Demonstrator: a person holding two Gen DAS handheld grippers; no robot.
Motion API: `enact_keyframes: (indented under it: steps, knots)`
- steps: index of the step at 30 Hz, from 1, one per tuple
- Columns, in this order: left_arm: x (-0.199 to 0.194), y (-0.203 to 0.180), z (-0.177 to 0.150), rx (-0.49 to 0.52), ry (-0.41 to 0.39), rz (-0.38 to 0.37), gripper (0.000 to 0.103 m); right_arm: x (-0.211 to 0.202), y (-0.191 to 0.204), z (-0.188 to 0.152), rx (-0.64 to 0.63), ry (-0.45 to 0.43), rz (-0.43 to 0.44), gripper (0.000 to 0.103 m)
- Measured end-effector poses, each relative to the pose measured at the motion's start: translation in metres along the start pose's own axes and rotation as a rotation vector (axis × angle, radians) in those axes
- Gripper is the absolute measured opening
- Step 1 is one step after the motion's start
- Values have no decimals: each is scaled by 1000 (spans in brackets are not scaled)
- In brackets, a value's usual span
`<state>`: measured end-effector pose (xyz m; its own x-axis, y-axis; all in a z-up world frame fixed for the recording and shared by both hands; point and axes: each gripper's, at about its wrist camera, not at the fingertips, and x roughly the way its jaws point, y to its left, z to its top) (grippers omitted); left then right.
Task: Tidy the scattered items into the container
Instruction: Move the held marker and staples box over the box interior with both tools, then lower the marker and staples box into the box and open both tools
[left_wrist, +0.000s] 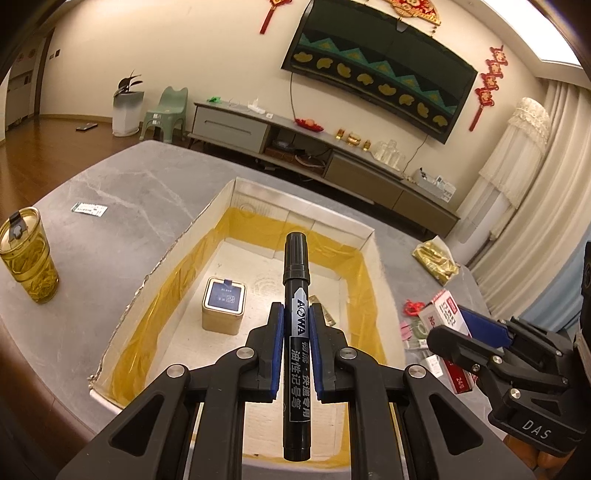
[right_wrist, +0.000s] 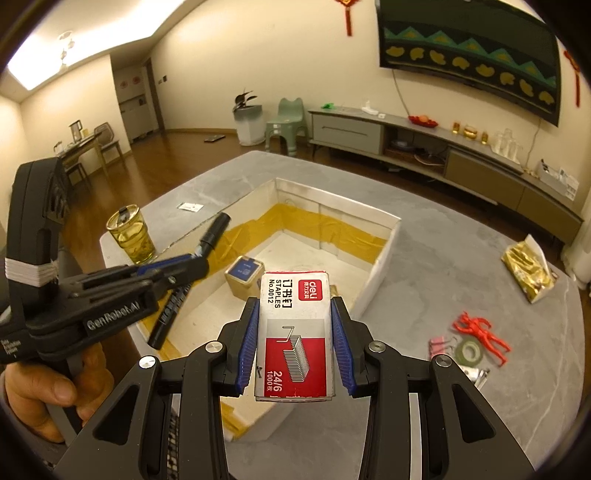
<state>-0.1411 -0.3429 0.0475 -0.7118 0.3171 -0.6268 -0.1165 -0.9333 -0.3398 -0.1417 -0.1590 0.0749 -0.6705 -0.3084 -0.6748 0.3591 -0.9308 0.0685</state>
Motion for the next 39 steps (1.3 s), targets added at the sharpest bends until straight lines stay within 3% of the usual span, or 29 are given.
enact_keyframes:
  steps: [10,19,21,39]
  knots:
    - [32,15,-6,-11,97,89,14,47,15,8,-56,68,71,40]
    - [54,34,-11,-52,160,116,16,80,18,4,-71,128,105,41]
    - [57,37,-12,-68,164,109,23,85,17,4,-68,134,102,42]
    - [53,33,-14,-15,145,169,23,85,15,-2,-41,149,115,42]
